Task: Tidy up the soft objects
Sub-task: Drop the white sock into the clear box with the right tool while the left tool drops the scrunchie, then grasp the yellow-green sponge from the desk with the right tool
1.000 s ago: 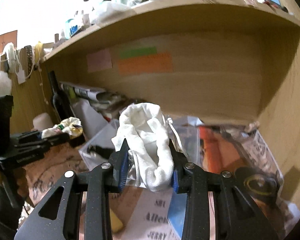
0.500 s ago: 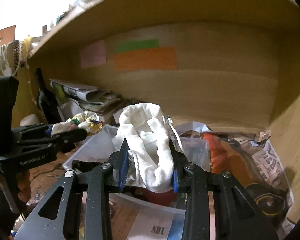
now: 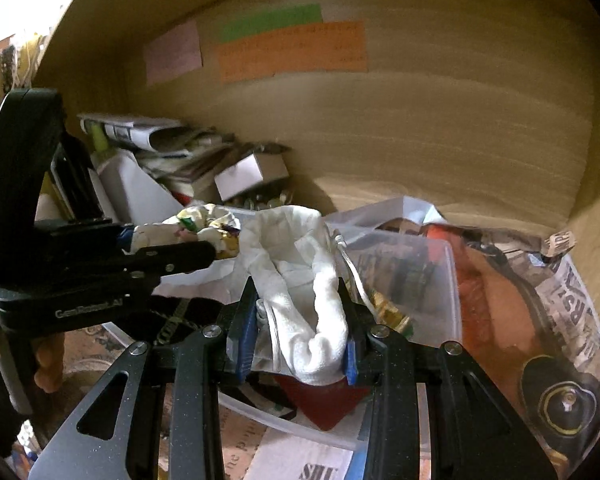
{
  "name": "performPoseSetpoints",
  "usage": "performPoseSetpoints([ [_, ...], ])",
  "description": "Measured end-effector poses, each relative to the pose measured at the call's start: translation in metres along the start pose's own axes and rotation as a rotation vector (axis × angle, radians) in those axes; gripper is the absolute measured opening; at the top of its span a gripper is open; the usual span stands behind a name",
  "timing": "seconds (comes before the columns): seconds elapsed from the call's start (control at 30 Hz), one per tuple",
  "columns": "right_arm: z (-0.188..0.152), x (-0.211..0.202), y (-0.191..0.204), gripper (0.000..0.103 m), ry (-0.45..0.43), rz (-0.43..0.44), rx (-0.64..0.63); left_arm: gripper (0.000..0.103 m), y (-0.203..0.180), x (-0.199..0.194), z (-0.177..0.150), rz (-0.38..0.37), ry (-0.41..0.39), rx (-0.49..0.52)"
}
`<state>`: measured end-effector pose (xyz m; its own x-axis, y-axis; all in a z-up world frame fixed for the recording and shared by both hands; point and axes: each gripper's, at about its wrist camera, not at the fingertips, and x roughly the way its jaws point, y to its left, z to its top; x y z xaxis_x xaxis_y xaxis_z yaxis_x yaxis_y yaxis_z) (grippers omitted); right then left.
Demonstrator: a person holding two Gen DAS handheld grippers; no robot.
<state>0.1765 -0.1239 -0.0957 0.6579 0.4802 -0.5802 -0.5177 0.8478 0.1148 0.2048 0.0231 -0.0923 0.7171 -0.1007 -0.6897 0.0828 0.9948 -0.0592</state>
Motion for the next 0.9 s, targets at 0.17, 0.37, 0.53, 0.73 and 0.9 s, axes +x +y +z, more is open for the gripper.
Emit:
performPoseSetpoints([
  [0.17, -0.003, 0.008, -0.001, 0.034, 0.028, -0.016, -0.009, 0.049, -0.003, 0.011, -0.001, -0.009, 0.032, 0.007],
  [0.37, -0.001, 0.009, -0.003, 0.061, 0.044, -0.038, 0.002, 0.065, -0.004, 0.003, -0.003, -0.015, 0.02, 0.004],
  [0.53, 0.004, -0.007, -0.002, 0.078, 0.003, -0.052, 0.005, 0.071, -0.004, -0.019, -0.004, -0.013, -0.028, 0.006],
  [0.73, 0.009, -0.039, 0.004, 0.082, -0.074, -0.048, -0.004, 0.087, -0.006, -0.059, -0.009, 0.011, -0.129, 0.018],
  [0.9, 0.006, -0.063, 0.013, 0.083, -0.109, -0.024, -0.017, 0.097, -0.008, -0.09, -0.022, 0.031, -0.193, 0.032],
])
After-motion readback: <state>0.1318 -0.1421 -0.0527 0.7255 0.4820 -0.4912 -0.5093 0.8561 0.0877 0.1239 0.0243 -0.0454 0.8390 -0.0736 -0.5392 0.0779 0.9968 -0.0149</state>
